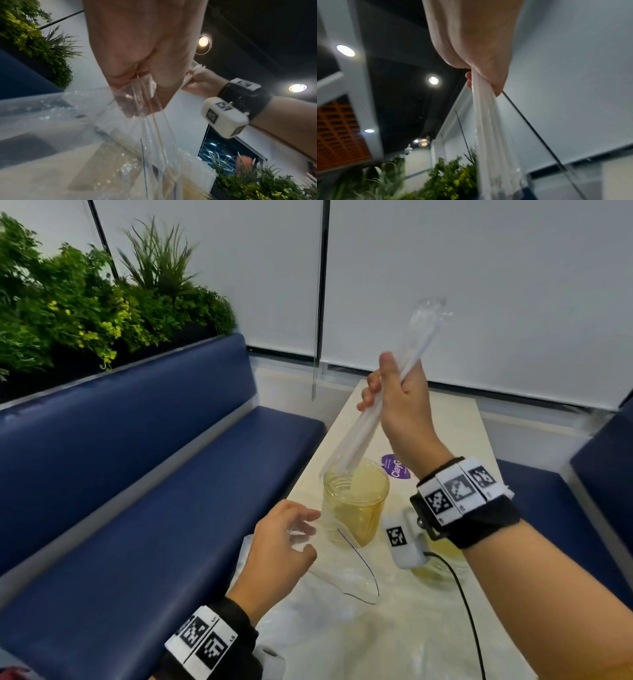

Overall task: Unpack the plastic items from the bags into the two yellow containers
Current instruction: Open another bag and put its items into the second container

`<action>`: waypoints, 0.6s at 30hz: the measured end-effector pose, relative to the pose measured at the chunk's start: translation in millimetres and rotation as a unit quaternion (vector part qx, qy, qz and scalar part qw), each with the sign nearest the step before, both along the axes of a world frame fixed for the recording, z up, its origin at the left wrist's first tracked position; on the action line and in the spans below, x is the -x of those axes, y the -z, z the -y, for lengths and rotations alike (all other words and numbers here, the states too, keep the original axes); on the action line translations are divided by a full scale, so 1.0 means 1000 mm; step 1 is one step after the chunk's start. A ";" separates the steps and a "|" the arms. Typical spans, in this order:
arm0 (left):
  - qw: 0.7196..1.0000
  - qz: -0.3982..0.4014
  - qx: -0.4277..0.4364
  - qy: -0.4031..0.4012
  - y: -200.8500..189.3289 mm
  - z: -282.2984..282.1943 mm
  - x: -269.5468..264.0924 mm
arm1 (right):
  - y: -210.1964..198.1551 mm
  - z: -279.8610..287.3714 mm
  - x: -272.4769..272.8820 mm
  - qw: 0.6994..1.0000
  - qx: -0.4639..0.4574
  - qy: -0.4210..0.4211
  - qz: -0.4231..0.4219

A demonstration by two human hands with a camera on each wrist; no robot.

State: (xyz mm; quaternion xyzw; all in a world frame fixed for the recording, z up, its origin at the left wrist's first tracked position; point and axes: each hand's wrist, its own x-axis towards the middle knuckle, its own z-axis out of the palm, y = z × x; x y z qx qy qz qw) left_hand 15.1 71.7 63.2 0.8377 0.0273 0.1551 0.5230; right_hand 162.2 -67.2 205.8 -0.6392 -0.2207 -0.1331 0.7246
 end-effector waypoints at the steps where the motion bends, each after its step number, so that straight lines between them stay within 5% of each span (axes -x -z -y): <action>1: 1.000 0.001 -0.014 -0.004 0.000 -0.003 -0.002 | 0.008 -0.001 -0.013 1.000 0.008 0.016 -0.005; 5: 0.998 0.023 -0.061 -0.022 0.000 -0.012 -0.011 | 0.059 -0.006 -0.058 0.991 0.103 0.088 -0.014; 11: 0.993 0.056 -0.092 -0.043 -0.004 -0.025 -0.026 | 0.137 -0.008 -0.084 0.959 0.228 0.089 -0.142; 15: 0.991 0.071 -0.106 -0.035 -0.004 -0.027 -0.028 | 0.143 -0.002 -0.078 0.956 0.203 0.113 -0.181; 18: 0.988 0.064 -0.138 -0.031 -0.002 -0.027 -0.031 | 0.140 0.002 -0.068 0.959 0.208 0.149 -0.123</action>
